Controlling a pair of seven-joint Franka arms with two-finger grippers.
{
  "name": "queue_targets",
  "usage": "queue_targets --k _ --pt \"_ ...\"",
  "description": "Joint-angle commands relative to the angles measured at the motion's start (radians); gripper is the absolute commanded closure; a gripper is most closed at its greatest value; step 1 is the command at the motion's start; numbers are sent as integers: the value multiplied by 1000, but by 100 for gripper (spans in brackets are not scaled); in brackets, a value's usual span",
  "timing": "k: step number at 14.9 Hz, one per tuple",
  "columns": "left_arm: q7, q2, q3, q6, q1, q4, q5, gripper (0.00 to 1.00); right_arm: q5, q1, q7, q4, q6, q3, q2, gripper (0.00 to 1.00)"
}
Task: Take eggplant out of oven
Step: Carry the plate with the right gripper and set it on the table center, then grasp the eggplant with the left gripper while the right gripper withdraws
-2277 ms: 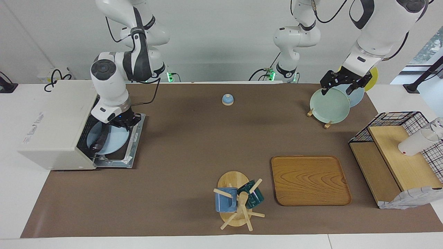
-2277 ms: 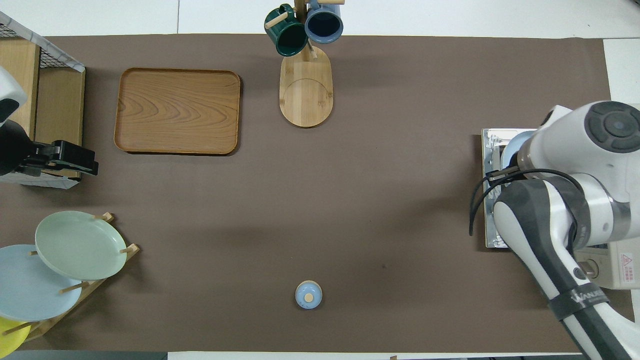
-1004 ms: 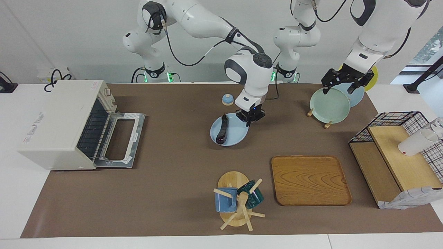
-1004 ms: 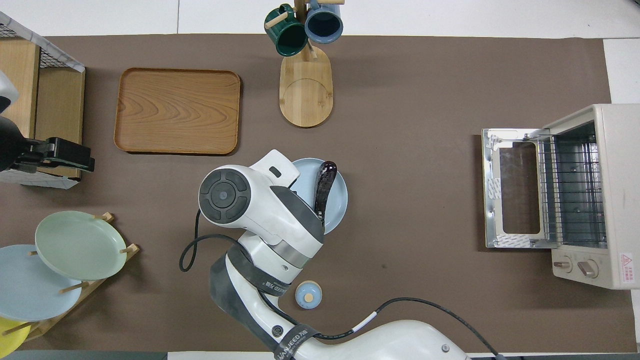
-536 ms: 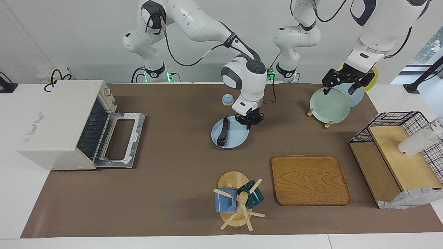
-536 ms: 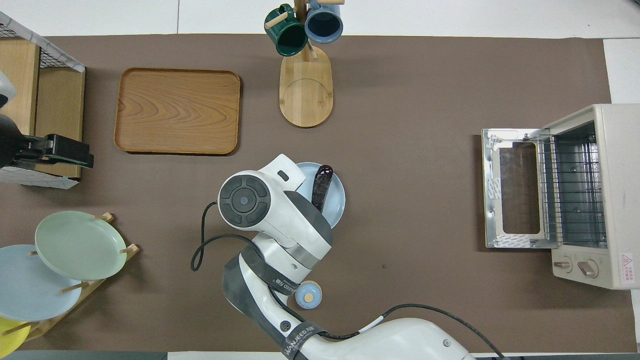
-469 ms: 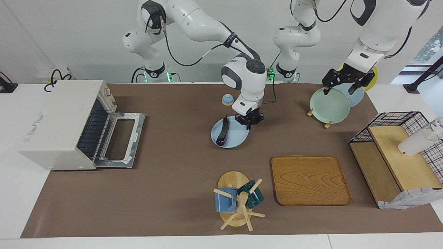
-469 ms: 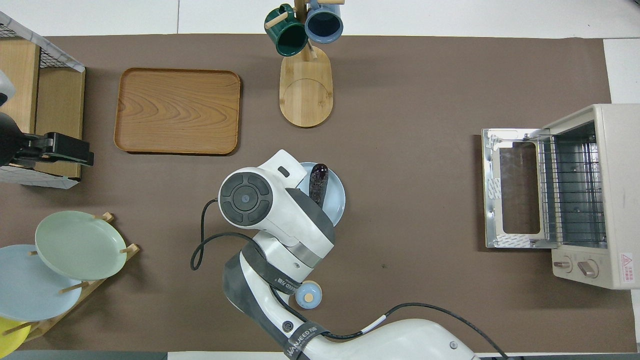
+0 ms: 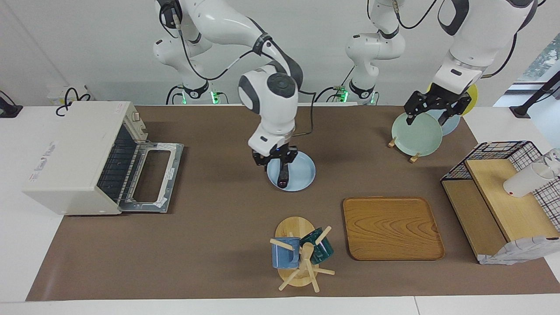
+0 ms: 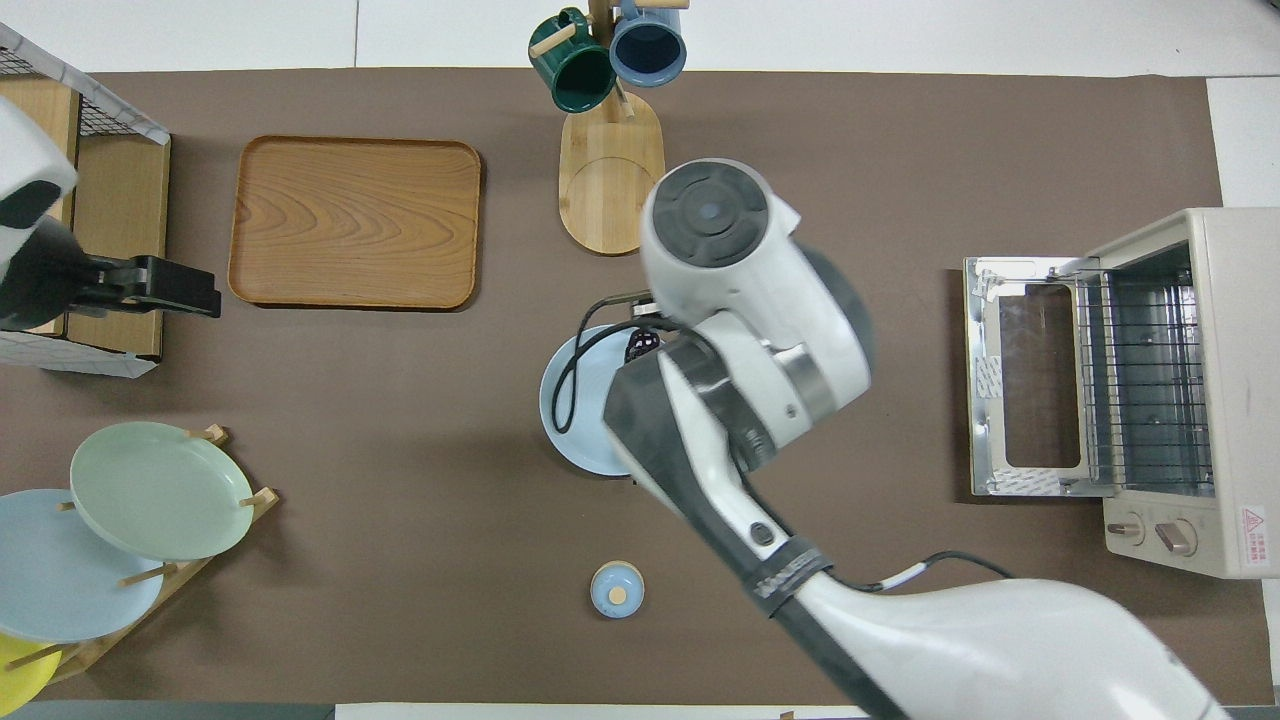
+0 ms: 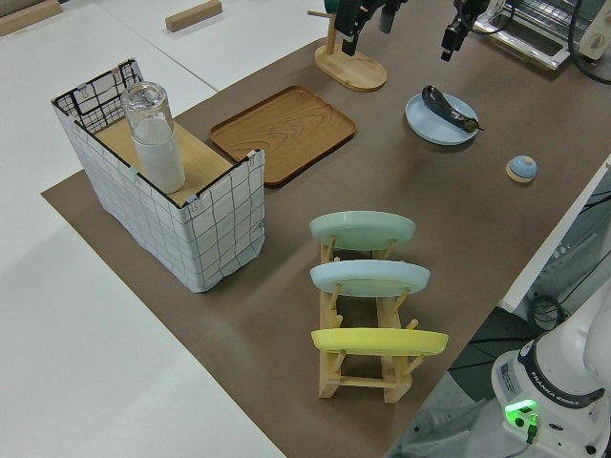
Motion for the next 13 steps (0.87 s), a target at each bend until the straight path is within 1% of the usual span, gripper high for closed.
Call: queue_targets --k 1,2,3,4,5,6,7,9,11,13 --pt "-135 17 4 107 -123 -69 -6 0 -55 -98 -29 -171 27 18 -82 100" --pt "-187 31 4 156 -177 -95 -12 0 -85 -116 -30 -204 37 18 -94 100" --pt "-265 61 4 202 -228 -107 -26 0 -107 -136 -29 -243 41 18 -109 100" --pt "-357 118 4 257 -303 -110 -27 0 -131 -142 -29 -287 63 16 -123 100" --pt "-434 173 6 319 -373 -115 -27 0 -171 -162 -35 -351 129 16 -140 100" --pt "-486 219 6 383 -421 -121 -27 0 -213 -212 -56 -414 198 18 -154 100" --pt "-505 247 4 443 -455 -141 -27 0 -222 -252 -93 -469 249 19 -166 100" --pt "-505 285 6 532 -496 -179 -27 0 -227 -302 -151 -537 324 18 -177 100" --pt "-505 337 4 581 -515 -181 -27 0 -227 -345 -195 -567 349 18 -182 100" --pt "-505 377 6 614 -544 -181 -27 0 -227 -352 -210 -588 376 18 -183 100"
